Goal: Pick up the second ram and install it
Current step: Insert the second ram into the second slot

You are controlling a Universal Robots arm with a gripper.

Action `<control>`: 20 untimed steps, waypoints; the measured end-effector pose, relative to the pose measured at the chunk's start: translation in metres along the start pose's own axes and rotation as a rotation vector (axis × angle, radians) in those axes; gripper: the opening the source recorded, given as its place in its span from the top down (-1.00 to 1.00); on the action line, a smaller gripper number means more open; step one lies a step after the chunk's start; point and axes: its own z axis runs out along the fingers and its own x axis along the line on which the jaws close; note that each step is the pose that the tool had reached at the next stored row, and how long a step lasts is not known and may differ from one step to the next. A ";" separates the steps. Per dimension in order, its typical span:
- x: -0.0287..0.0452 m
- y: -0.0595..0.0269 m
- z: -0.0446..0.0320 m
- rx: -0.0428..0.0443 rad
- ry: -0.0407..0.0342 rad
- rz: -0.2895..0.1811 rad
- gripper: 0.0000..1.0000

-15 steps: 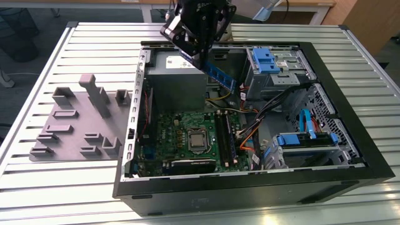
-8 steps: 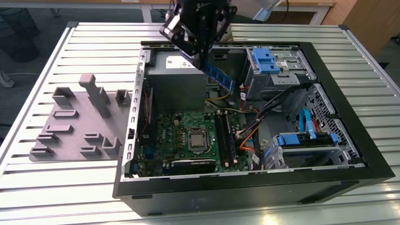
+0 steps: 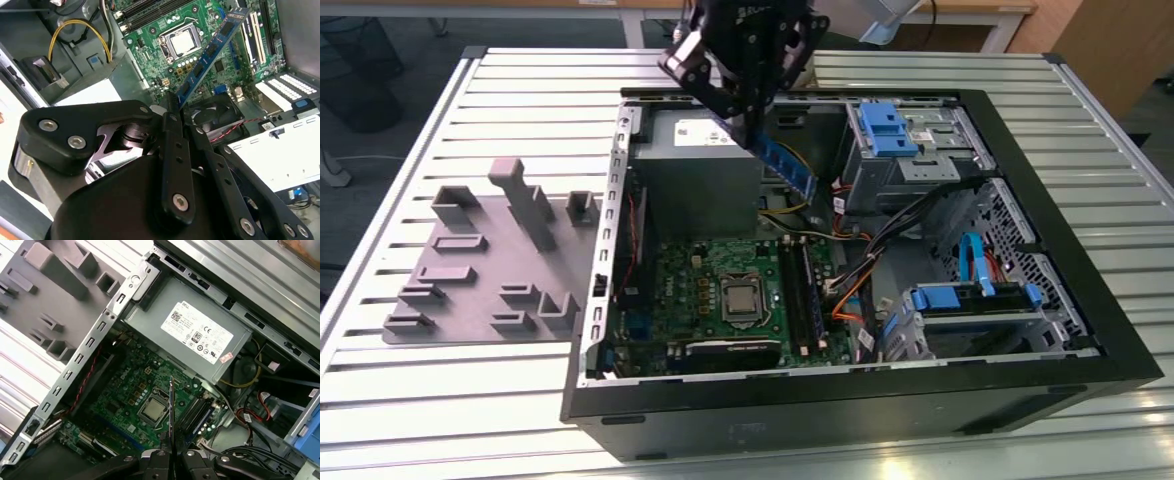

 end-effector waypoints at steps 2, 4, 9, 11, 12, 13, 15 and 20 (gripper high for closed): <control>0.0000 0.0000 0.0000 0.0002 0.0001 0.017 0.72; 0.0000 0.0000 0.0001 0.0004 0.0002 0.035 0.72; 0.0000 0.0000 0.0003 0.0009 0.0006 0.082 0.72; 0.0000 0.0000 0.0004 0.0011 0.0007 0.104 0.72; 0.0000 0.0000 0.0005 0.0013 0.0008 0.118 0.72; 0.0000 0.0000 0.0007 0.0016 0.0010 0.135 0.72; 0.0000 0.0000 0.0010 0.0023 0.0015 0.172 0.72; 0.0000 0.0000 0.0019 0.0037 0.0025 0.262 0.72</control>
